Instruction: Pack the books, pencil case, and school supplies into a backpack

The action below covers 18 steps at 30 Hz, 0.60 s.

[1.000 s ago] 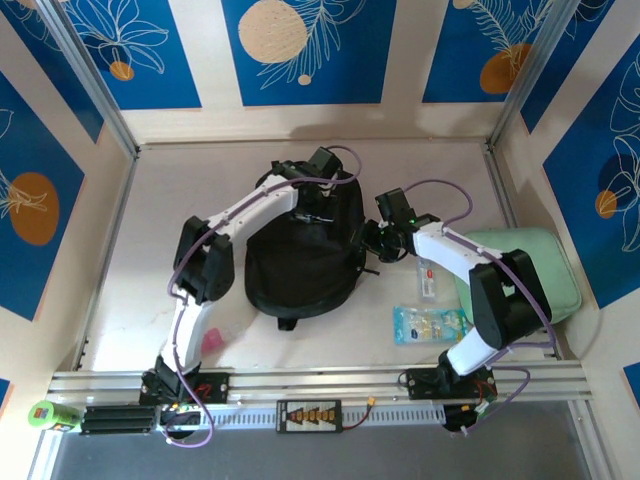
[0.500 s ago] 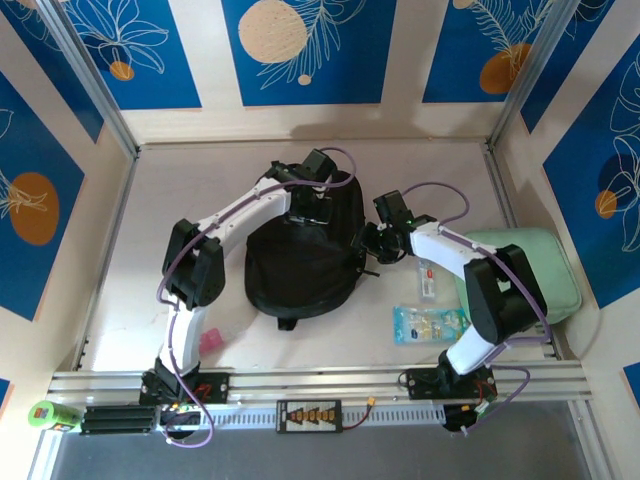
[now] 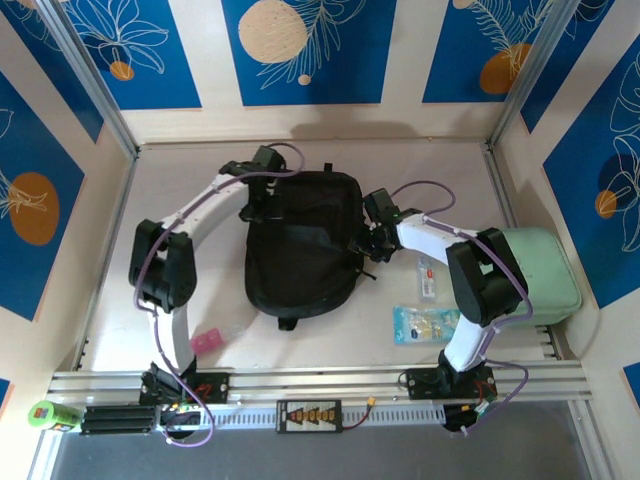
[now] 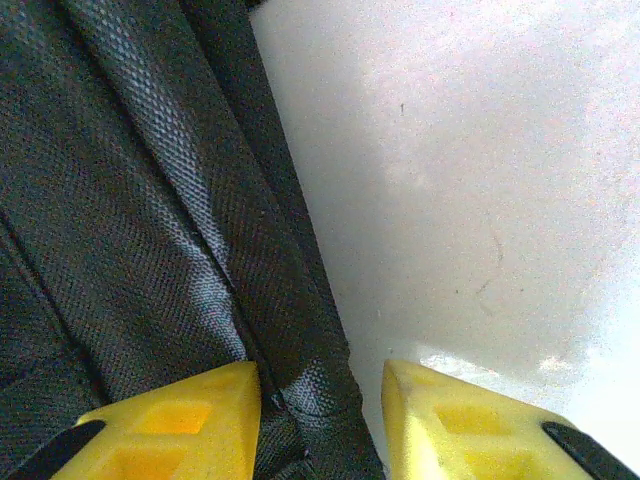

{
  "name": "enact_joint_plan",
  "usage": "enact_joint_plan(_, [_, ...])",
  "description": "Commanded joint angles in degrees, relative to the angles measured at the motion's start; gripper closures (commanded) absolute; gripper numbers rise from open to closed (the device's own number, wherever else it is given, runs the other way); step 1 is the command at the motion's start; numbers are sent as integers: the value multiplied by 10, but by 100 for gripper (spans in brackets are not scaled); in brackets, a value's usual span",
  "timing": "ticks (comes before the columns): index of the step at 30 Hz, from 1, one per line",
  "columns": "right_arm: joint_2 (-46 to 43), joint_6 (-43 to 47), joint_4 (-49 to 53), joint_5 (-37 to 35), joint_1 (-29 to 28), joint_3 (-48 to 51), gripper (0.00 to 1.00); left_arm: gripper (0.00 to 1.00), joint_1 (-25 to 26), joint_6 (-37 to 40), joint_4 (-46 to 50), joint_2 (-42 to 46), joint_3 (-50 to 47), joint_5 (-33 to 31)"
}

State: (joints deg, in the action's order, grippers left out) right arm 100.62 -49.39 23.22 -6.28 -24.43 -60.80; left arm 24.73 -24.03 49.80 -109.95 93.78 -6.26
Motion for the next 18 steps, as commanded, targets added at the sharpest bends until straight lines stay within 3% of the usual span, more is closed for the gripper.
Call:
enact_joint_plan(1, [28, 9, 27, -46, 4, -19, 63, 100, -28, 4, -3, 44, -28, -24])
enact_joint_plan(7, [79, 87, -63, 26, 5, -90, 63, 100, -57, -8, -22, 78, -86, -10])
enact_joint_plan(13, [139, 147, -70, 67, -6, -203, 61, 100, -65, -24, -32, 124, -139, -17])
enact_joint_plan(18, [62, 152, -27, 32, 5, -182, 52, 63, -70, -22, -28, 179, -159, -59])
